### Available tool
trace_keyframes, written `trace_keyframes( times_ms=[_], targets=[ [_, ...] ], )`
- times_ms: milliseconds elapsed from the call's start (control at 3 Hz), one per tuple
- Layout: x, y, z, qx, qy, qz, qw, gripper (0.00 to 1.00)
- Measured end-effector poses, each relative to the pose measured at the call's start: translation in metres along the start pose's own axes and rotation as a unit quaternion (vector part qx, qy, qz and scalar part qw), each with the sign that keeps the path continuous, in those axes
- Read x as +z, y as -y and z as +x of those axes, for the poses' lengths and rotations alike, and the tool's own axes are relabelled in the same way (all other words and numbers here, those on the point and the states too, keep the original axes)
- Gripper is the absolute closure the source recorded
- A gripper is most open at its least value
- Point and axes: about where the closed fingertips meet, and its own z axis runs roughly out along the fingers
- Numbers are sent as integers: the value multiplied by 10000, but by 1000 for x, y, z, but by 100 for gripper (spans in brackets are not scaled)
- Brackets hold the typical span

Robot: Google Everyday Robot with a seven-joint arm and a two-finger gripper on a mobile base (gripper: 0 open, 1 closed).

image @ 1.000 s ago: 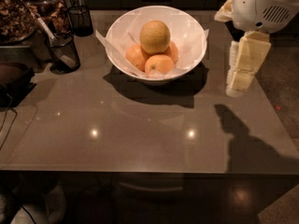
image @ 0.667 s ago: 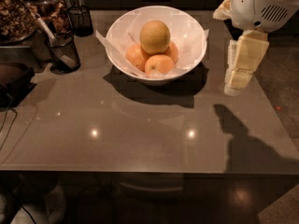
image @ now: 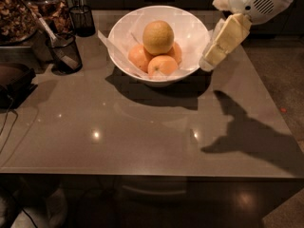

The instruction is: Pick orange from white bowl

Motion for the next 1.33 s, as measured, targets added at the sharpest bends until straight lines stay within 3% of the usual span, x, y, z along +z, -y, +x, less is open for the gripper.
trace_keyframes(
  times_ms=[333,667,1333],
  targets=[
    [20,29,-27,215,784,-293,9963,0],
    [16,39,-35,214,979,-249,9947,0],
    [74,54,-37,575,1228,-346,9902,0]
  ],
)
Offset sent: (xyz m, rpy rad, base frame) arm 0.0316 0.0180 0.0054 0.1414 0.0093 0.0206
